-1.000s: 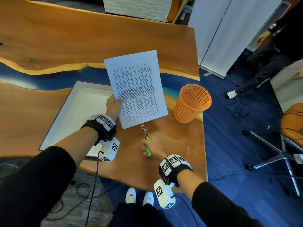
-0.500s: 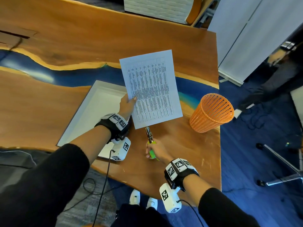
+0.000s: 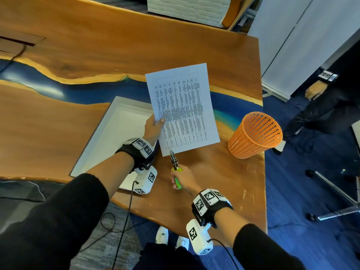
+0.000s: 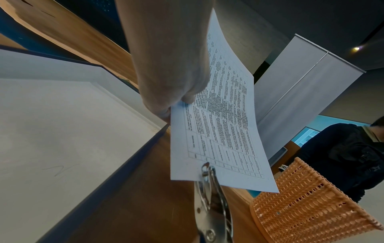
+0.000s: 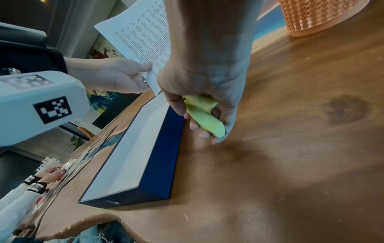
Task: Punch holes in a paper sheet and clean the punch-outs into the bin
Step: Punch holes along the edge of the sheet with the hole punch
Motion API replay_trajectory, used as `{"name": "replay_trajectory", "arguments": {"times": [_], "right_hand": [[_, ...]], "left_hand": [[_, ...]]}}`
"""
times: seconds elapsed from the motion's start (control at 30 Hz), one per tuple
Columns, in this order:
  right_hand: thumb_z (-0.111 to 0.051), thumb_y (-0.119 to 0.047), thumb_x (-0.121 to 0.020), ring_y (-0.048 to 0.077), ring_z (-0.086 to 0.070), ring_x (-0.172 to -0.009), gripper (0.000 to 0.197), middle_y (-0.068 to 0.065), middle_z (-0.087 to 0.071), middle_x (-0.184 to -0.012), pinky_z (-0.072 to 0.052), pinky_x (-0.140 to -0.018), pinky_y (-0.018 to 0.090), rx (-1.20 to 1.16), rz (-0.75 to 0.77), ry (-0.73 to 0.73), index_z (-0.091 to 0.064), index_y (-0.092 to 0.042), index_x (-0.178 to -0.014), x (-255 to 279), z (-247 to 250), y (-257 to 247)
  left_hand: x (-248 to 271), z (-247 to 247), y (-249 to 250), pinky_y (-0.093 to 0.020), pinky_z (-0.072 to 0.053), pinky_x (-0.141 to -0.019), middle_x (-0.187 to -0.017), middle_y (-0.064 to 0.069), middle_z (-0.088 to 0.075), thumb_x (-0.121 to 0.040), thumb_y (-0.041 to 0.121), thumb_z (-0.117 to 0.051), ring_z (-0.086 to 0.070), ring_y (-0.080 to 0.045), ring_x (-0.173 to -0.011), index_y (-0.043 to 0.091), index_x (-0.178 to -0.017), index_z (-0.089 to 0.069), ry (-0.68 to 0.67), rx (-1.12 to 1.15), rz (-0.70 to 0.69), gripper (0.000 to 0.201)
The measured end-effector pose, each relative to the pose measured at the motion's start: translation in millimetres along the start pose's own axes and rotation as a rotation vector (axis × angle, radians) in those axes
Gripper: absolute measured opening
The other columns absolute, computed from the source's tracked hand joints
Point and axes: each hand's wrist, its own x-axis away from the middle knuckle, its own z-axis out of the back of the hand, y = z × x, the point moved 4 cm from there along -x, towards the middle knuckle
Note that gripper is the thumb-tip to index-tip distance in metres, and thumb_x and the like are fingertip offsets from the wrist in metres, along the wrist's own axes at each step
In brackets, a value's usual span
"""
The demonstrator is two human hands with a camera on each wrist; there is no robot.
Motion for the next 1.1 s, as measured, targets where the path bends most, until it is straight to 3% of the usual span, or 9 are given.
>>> {"name": "replay_trajectory", "arguments": {"times": [0.2,0.43,0.73,0.9,1.1], "right_hand": [[-0.048,-0.011,-0.082,0.022,-0.039,-0.038,0.022,0.01,-0.047,-0.053,-0.032,-0.042,0.026,-0.004,0.02,0.043,-0.042,-0.014,-0.06,1,-3,-2],[-0.046,-0.018,-0.087,0.018,-0.037,-0.033,0.03,0.01,-0.046,-0.055,-0.032,-0.036,0.021,0.096,0.029,0.097,-0.039,-0.017,-0.058,1,0,-1],[-0.042,-0.02,-0.086,0.023,-0.041,-0.043,0.034,0.008,-0.045,-0.053,-0.042,-0.045,0.025,0.213,0.045,0.128,-0.037,-0.02,-0.053,4,4,-3],[-0.044,-0.018,-0.086,0.021,-0.039,-0.044,0.034,0.007,-0.046,-0.054,-0.038,-0.041,0.024,0.187,0.03,0.142,-0.038,-0.019,-0.052,4,6,0],[-0.044,-0.017,-0.084,0.019,-0.037,-0.047,0.033,0.005,-0.044,-0.054,-0.034,-0.045,0.03,0.158,0.007,0.16,-0.038,-0.019,-0.052,4,7,4]], "left_hand": [[0,-3,-2,-0.035,-0.054,-0.083,-0.126,-0.019,-0.06,-0.098,0.012,-0.047,-0.061,-0.024,-0.104,0.0,-0.13,-0.05,-0.01,0.011,-0.005,0.034],[-2,-4,-3,-0.043,-0.052,-0.091,-0.126,-0.018,-0.06,-0.098,0.013,-0.047,-0.061,-0.026,-0.106,0.002,-0.13,-0.05,-0.016,0.017,0.013,0.034],[-3,-9,-8,-0.046,-0.051,-0.095,-0.127,-0.017,-0.06,-0.098,0.014,-0.048,-0.061,-0.03,-0.112,0.004,-0.13,-0.05,-0.012,0.009,0.051,0.034],[-2,-13,-10,-0.046,-0.052,-0.092,-0.125,-0.019,-0.061,-0.098,0.015,-0.048,-0.062,-0.027,-0.105,0.004,-0.128,-0.051,-0.019,0.003,0.045,0.032],[-3,-19,-11,-0.049,-0.051,-0.094,-0.126,-0.017,-0.061,-0.098,0.015,-0.048,-0.062,-0.031,-0.11,0.005,-0.13,-0.05,-0.026,-0.004,0.055,0.034]]}}
